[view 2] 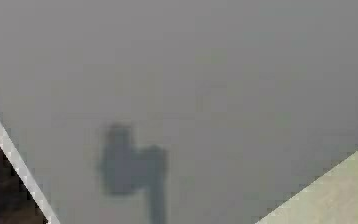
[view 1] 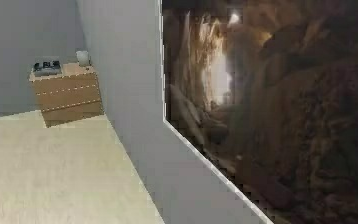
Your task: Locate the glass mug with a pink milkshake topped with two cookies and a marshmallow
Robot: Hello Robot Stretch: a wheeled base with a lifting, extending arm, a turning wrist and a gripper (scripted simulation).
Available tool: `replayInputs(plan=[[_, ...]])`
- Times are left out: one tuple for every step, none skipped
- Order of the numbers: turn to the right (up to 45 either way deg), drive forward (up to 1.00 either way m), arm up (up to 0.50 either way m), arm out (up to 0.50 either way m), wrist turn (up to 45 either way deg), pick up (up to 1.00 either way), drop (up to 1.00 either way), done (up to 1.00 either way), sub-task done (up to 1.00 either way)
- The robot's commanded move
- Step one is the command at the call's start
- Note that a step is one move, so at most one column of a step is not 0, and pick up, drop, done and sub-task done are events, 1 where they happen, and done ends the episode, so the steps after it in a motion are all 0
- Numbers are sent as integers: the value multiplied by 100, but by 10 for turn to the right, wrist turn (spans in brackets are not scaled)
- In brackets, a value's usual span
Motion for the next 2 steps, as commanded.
replayInputs(plan=[[-450,0,0,0,0,0,0,0,0],[-450,0,0,0,0,0,0,0,0]])
